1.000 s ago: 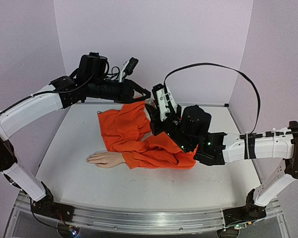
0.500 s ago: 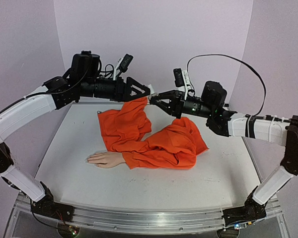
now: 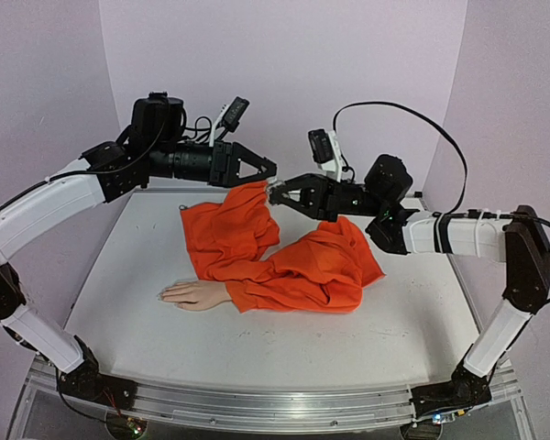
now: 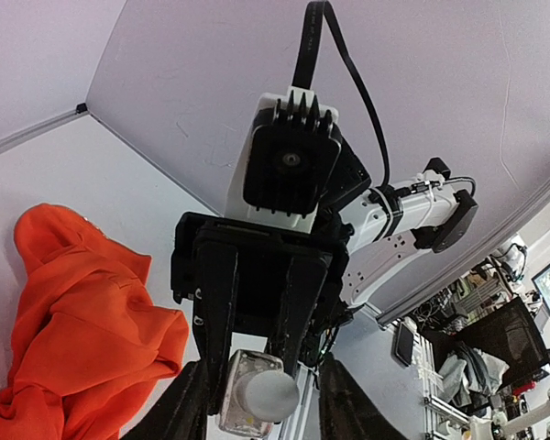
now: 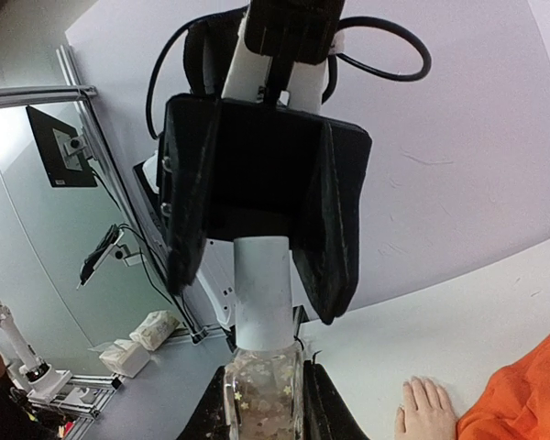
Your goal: Paint the nails
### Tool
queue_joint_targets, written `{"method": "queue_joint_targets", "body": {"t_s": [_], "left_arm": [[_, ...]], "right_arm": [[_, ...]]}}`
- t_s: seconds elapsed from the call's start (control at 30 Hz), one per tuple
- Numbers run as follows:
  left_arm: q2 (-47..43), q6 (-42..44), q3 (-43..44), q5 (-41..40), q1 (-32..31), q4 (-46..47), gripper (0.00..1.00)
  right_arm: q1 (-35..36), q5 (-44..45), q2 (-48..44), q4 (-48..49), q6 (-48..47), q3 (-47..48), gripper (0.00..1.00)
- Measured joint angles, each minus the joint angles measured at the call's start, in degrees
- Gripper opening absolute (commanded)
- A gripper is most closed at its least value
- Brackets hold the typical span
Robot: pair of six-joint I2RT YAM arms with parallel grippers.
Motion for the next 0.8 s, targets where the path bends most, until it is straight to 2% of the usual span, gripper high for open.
{"method": "queue_joint_targets", "body": {"t_s": [0.3,0.43,0.5,0.57,0.6,0.67,0.73,0.8], "left_arm": [[1.1,0.0,0.0,-0.1,-0.4,0.3,0.16],[1.3,0.7,0.0,-3.4,-0.1,-0.5,0.07],[1.8,0.5,0.0,-6.7,0.5,-0.7,0.03],[2.3,0.1,0.2,-10.1,1.2,-1.0,0.02],[2.3,-0.1,0.3,-10.8,1.5,-1.7,0.01],[2.1,-0.6,0.5,-10.6,1.3,-3.3,0.01],[2.1,-1.0,0.7,-10.2,0.7,-3.9,0.01],[2.3,-1.1,1.1,-10.1,0.3,-4.2,0.03]], "right_arm": [[0.0,0.3,1.0,3.5,3.0,0.0,0.0],[0.3,5.9,0.2,-2.5,-2.0,0.0,0.0],[2.9,17.7,-2.2,-11.8,-9.9,0.1,0.0],[8.0,36.9,-4.6,-19.1,-18.8,0.2,0.0],[12.7,51.1,-5.5,-21.6,-24.3,0.2,0.0],[18.7,68.4,-5.9,-22.9,-31.7,0.2,0.0],[22.1,79.0,-6.1,-23.4,-37.3,0.2,0.0],[23.2,82.6,-6.2,-23.5,-40.6,0.2,0.0]]}}
